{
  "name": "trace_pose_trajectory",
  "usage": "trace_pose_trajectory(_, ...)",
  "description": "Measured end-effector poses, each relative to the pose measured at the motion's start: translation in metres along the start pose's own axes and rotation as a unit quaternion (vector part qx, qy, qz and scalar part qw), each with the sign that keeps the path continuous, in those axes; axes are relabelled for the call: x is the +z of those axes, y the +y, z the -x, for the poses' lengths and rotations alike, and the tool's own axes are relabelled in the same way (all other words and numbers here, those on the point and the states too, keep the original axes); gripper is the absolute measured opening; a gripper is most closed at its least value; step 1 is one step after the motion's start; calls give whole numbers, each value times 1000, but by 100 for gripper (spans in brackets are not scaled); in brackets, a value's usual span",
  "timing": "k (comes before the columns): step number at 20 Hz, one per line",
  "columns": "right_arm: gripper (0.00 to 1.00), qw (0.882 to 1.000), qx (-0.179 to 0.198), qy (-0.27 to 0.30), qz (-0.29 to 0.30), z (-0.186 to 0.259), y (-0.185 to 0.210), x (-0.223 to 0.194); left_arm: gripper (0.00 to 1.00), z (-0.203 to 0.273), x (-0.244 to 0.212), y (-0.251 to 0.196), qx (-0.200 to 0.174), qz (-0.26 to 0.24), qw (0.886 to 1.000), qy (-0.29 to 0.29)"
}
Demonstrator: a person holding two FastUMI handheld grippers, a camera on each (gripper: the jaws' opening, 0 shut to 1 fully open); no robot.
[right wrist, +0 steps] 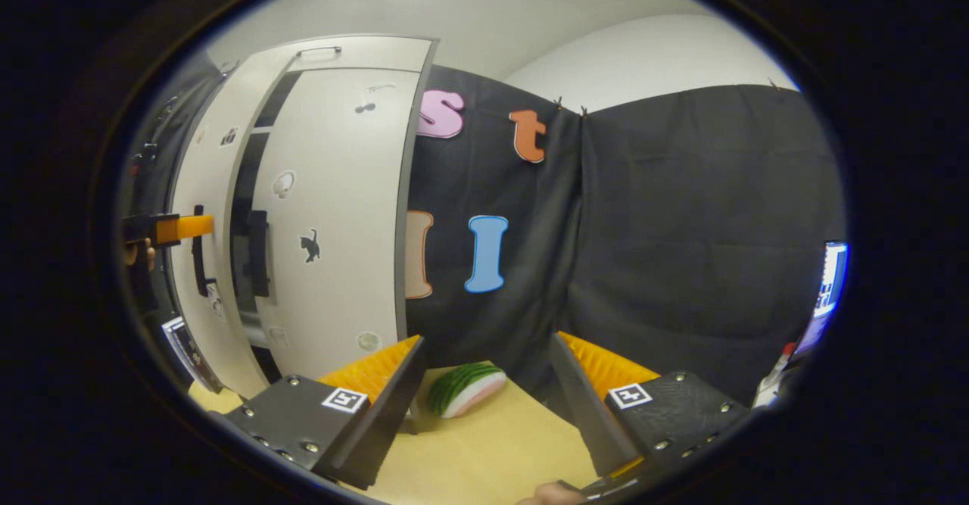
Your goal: Grasp the bottle in the cabinet with the left hand and place it on the coaster, then close the right door with the right hand and the left door with the left hand.
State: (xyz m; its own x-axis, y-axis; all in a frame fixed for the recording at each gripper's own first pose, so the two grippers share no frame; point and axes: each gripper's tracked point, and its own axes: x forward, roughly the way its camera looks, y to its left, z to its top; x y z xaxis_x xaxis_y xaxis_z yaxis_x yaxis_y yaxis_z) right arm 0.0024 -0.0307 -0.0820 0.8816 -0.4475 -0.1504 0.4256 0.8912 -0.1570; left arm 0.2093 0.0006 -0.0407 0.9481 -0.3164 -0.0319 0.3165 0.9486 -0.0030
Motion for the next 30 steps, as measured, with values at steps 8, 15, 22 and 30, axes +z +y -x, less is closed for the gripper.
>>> trace_pose_trajectory(8,100,1000,-14,4,-8,-3,-13,-5,98,-18,-4,2,3,-1,1000,0)
trace_pose_trajectory(15,100,1000,-12,3,-12,-9,-13,-6,95,-28,-9,3,-9,42,999,7)
trace_pose_trajectory(22,100,1000,-8,3,-6,-18,-8,-6,95,-36,-14,5,-6,36,999,10)
trace_pose_trajectory(30,100,1000,6,10,-16,-31,2,-11,95,-37,-14,5,-6,28,1000,7)
